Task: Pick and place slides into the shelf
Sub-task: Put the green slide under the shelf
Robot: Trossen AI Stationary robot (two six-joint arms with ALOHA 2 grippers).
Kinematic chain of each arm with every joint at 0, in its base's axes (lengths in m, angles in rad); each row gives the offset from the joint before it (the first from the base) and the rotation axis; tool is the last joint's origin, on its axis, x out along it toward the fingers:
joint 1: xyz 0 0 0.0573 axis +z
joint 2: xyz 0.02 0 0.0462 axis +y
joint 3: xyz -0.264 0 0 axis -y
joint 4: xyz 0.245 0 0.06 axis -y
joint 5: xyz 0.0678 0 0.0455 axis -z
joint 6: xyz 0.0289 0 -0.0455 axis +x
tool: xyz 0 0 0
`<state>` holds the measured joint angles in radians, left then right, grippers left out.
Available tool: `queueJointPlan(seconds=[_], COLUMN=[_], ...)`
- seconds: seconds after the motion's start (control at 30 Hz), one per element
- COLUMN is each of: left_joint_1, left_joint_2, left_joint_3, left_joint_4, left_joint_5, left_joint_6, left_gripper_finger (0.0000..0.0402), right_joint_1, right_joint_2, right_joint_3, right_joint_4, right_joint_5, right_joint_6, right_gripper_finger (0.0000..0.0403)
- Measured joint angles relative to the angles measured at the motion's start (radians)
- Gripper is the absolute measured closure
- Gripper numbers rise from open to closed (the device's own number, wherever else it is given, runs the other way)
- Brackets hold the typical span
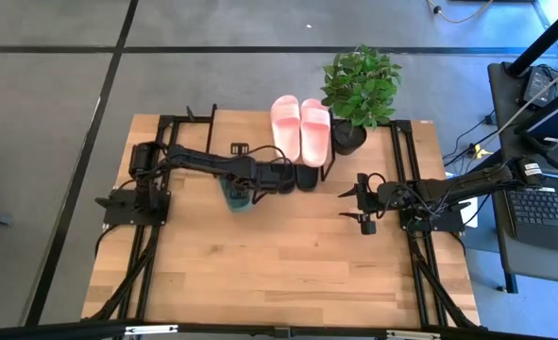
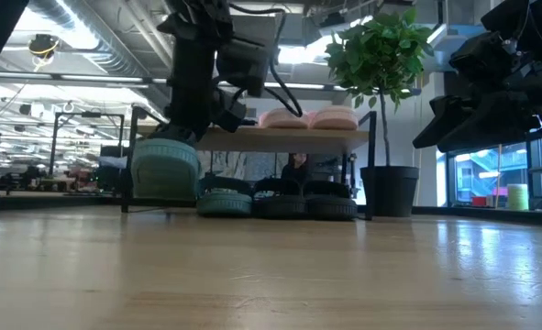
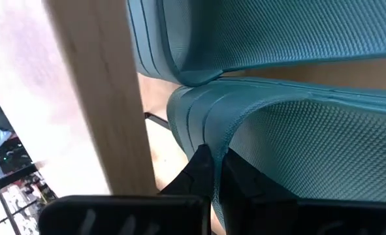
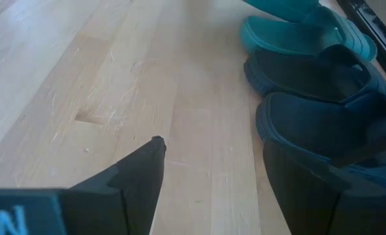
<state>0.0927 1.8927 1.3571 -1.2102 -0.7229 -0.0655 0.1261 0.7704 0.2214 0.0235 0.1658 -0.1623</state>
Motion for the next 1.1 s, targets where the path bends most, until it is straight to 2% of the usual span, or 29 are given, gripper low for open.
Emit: queueJointPlan(seconds=[0.17, 0.5, 0.8, 1.1], left_joint_1=[0.027, 0.036, 0.035, 0.035], left_joint_2=[0.000, 0.000, 0.000, 0.000], left_joint_3=[0.000, 0.000, 0.000, 0.000], left_joint_4=[0.027, 0.027, 0.027, 0.013], left_joint_5=[-0.015, -0.009, 0.012, 0.015], left_joint_6=[0.050, 0.049, 0.016, 0.016], left_gripper_finger=[0.0399, 0.0399, 0.0347, 0.0333], right_joint_1=[0.000, 0.000, 0.000, 0.000], right_joint_2=[0.000, 0.000, 0.000, 0.000], right_joint_3=[0.000, 0.000, 0.000, 0.000], right_joint_4=[-0.008, -0.011, -0.011, -0.011], right_joint_5=[0.000, 0.000, 0.000, 0.000], right_joint_6=[0.000, 0.003, 0.004, 0.004], right_gripper_finger=[0.0146, 0.0146, 0.0146, 0.0146])
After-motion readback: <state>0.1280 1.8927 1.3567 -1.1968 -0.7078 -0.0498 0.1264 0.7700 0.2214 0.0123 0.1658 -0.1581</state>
